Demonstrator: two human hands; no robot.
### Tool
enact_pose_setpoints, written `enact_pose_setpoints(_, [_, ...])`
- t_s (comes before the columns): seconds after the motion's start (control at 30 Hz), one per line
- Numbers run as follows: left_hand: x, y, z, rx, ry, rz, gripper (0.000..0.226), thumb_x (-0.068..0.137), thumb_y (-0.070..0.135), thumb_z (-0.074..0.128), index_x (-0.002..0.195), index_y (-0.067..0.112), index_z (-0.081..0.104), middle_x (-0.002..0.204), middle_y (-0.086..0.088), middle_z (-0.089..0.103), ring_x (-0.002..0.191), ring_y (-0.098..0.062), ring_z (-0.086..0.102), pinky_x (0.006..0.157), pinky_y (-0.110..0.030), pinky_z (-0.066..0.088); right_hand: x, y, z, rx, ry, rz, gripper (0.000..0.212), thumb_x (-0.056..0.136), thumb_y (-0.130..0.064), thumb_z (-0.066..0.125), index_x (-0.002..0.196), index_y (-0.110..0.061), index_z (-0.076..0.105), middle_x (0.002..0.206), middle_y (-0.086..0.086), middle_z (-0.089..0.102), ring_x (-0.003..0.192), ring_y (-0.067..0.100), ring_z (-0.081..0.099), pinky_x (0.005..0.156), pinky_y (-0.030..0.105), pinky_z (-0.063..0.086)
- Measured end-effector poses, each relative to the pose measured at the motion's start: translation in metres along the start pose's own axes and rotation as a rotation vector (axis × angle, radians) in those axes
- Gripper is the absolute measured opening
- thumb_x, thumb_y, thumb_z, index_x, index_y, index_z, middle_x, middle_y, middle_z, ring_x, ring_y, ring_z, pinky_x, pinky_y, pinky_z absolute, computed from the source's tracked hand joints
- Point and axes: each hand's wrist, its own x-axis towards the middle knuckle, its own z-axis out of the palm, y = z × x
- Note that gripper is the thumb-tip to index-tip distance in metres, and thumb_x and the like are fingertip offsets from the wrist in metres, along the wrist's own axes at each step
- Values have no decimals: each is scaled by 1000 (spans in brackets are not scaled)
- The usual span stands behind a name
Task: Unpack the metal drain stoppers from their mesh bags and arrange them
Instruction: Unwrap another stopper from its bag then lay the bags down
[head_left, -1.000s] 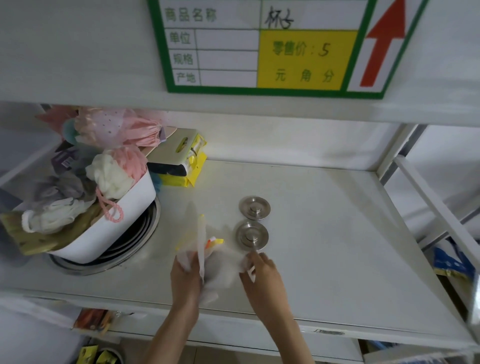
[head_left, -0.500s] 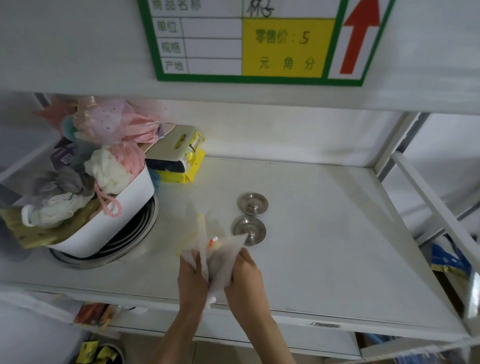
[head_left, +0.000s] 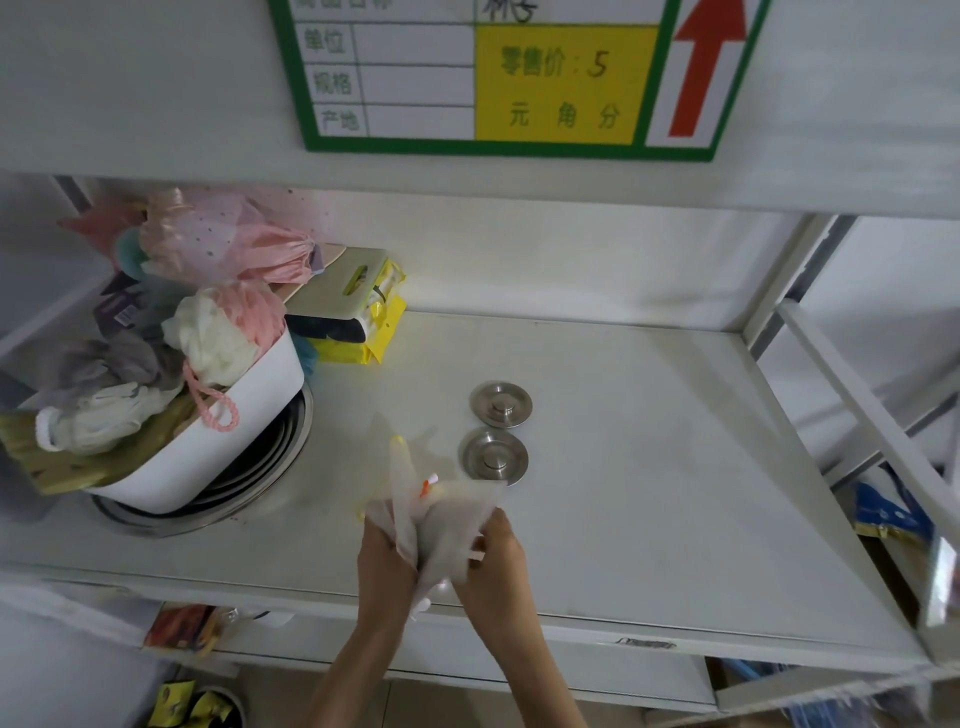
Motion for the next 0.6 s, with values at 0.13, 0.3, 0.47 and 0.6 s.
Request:
enact_pose_setpoints(0.13, [-3,1,3,89,-51,1,14,92,16,53,83,26,56,80,-2,65,77,-19,63,66,-36,50,7,-2,0,-74,98,-25,15,89,-4,53,88,-18,53,84,2,57,65,1,55,58,5,43])
enact_pose_setpoints(0.3, [0,12,1,163,71,97,23,95,18,48,74,25,51,70,7,59,68,-12,58,60,-29,42,4,-14,11,-150,68,-94,26,87,-2,47,111,-7,56,107,9,54,90,23,57,67,24,41])
enact_pose_setpoints(0.47, [-4,18,-2,105,79,140,21,87,5,55,78,24,51,73,6,57,67,-6,55,54,-15,44,2,-8,18,-156,228,-6,25,72,15,55,87,-5,54,97,4,44,75,24,47,61,27,37])
enact_pose_setpoints(0.6, [-2,8,2,66,96,66,24,86,-5,54,75,16,50,67,-5,57,58,-12,57,48,-13,44,2,-6,24,-115,225,9,33,68,15,51,67,-18,47,88,-6,43,72,22,45,53,14,29])
